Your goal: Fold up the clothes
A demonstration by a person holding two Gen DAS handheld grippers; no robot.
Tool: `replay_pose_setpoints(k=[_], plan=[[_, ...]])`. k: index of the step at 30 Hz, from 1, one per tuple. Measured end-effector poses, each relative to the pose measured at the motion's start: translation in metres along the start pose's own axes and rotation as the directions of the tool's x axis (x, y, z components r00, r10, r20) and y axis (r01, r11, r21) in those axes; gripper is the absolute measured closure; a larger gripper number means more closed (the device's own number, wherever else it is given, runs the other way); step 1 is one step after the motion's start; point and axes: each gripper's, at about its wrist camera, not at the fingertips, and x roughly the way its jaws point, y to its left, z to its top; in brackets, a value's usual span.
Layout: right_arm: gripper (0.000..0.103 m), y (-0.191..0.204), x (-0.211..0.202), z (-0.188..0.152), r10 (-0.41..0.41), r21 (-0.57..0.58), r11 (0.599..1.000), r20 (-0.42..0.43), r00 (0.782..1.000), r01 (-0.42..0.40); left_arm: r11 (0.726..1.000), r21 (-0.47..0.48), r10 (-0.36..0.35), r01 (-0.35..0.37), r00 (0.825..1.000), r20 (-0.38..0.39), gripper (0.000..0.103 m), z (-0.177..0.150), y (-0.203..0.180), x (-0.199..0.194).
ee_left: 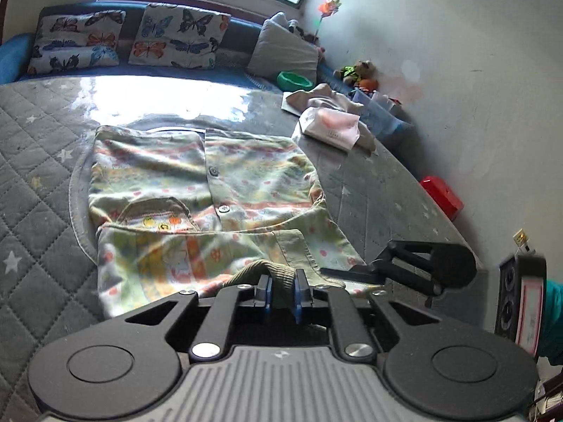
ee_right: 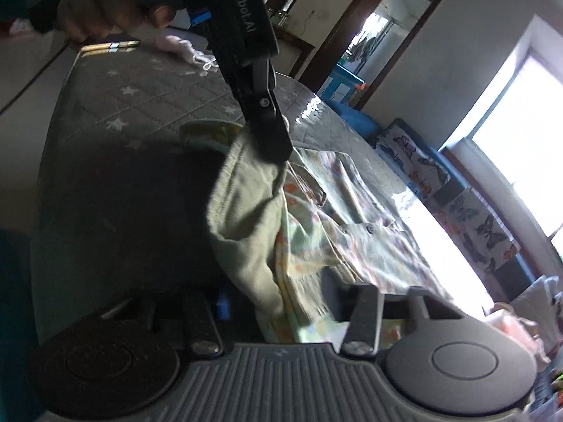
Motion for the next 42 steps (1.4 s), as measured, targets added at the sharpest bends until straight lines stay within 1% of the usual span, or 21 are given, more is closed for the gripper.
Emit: replay_pose_setpoints(k=[2, 5, 6, 7, 9, 11, 15, 18, 21, 22, 23, 24, 25, 26, 27, 28, 29, 30, 32, 37, 42], plan=[[0.088, -0.002, 0.005, 0.005, 0.007, 0.017, 1.0, 0.017, 1.0, -0.008, 0.999, 0.042, 0.003, -0.004, 1.0, 0.012, 0.087, -0.007, 0.001, -0.005], [0.09, -0.02, 0.004, 0.009, 0.058, 0.12, 0.991, 0.017, 0.998, -0.059, 0.994, 0.105, 0.014, -0.017, 0.999, 0.031, 0.08, -0.019, 0.001, -0.013], [0.09, -0.026, 0.004, 0.01, 0.076, 0.157, 0.985, 0.016, 0.997, -0.077, 0.991, 0.129, 0.04, -0.045, 0.998, 0.039, 0.062, -0.027, 0.0, -0.016], [0.09, -0.033, 0.004, 0.012, 0.094, 0.196, 0.976, 0.017, 0.995, -0.096, 0.983, 0.157, 0.085, -0.092, 0.995, 0.053, 0.039, -0.033, -0.001, -0.018], [0.09, -0.044, 0.005, 0.015, 0.12, 0.262, 0.957, 0.024, 0.992, -0.122, 0.959, 0.216, 0.166, -0.184, 0.981, 0.101, 0.029, -0.046, -0.004, -0.023], [0.09, -0.051, 0.006, 0.018, 0.133, 0.293, 0.946, 0.026, 0.991, -0.135, 0.939, 0.262, 0.199, -0.222, 0.974, 0.111, 0.027, -0.055, -0.007, -0.023], [0.09, -0.062, 0.007, 0.023, 0.153, 0.344, 0.926, 0.029, 0.988, -0.153, 0.866, 0.395, 0.271, -0.307, 0.951, 0.146, 0.021, -0.065, -0.018, -0.006], [0.091, -0.067, 0.008, 0.024, 0.157, 0.371, 0.915, 0.03, 0.987, -0.157, 0.793, 0.487, 0.32, -0.366, 0.93, 0.179, 0.02, -0.073, -0.027, 0.006], [0.091, -0.066, 0.006, 0.022, 0.152, 0.386, 0.91, 0.03, 0.988, -0.152, 0.707, 0.57, 0.362, -0.419, 0.906, 0.217, 0.02, -0.081, -0.035, 0.019], [0.091, -0.064, 0.005, 0.021, 0.149, 0.387, 0.91, 0.027, 0.988, -0.148, 0.675, 0.595, 0.375, -0.435, 0.898, 0.231, 0.023, -0.083, -0.038, 0.023], [0.091, -0.063, 0.004, 0.02, 0.146, 0.383, 0.912, 0.027, 0.989, -0.145, 0.656, 0.607, 0.394, -0.449, 0.889, 0.231, 0.027, -0.083, -0.037, 0.028], [0.091, -0.061, 0.004, 0.019, 0.143, 0.378, 0.915, 0.027, 0.989, -0.143, 0.644, 0.618, 0.405, -0.45, 0.887, 0.223, 0.039, -0.087, -0.031, 0.036], [0.092, -0.06, 0.003, 0.018, 0.14, 0.374, 0.917, 0.027, 0.99, -0.14, 0.643, 0.622, 0.409, -0.447, 0.887, 0.215, 0.053, -0.087, -0.028, 0.039], [0.092, -0.058, 0.002, 0.018, 0.137, 0.369, 0.919, 0.027, 0.99, -0.137, 0.648, 0.621, 0.407, -0.442, 0.889, 0.209, 0.06, -0.084, -0.024, 0.039], [0.092, -0.057, 0.001, 0.017, 0.134, 0.365, 0.921, 0.027, 0.991, -0.134, 0.654, 0.617, 0.405, -0.438, 0.891, 0.204, 0.074, -0.083, -0.021, 0.039], [0.093, -0.055, 0.001, 0.016, 0.131, 0.36, 0.924, 0.027, 0.991, -0.132, 0.662, 0.611, 0.399, -0.433, 0.894, 0.201, 0.083, -0.081, -0.019, 0.036], [0.093, -0.054, 0.0, 0.015, 0.128, 0.356, 0.926, 0.027, 0.991, -0.129, 0.67, 0.606, 0.394, -0.429, 0.897, 0.199, 0.085, -0.079, -0.017, 0.033], [0.093, -0.052, -0.003, 0.014, 0.128, 0.351, 0.927, 0.031, 0.991, -0.13, 0.674, 0.607, 0.384, -0.421, 0.902, 0.2, 0.089, -0.079, -0.017, 0.029], [0.094, -0.049, -0.01, 0.013, 0.129, 0.342, 0.93, 0.041, 0.991, -0.135, 0.682, 0.608, 0.362, -0.407, 0.91, 0.202, 0.092, -0.078, -0.017, 0.02], [0.094, -0.039, -0.036, 0.016, 0.153, 0.324, 0.932, 0.056, 0.987, -0.163, 0.722, 0.606, 0.301, -0.335, 0.94, 0.161, 0.093, -0.084, -0.025, -0.008], [0.094, -0.024, -0.075, 0.016, 0.228, 0.311, 0.923, 0.036, 0.973, -0.228, 0.768, 0.607, 0.216, -0.205, 0.975, 0.057, 0.093, -0.101, -0.058, -0.05]])
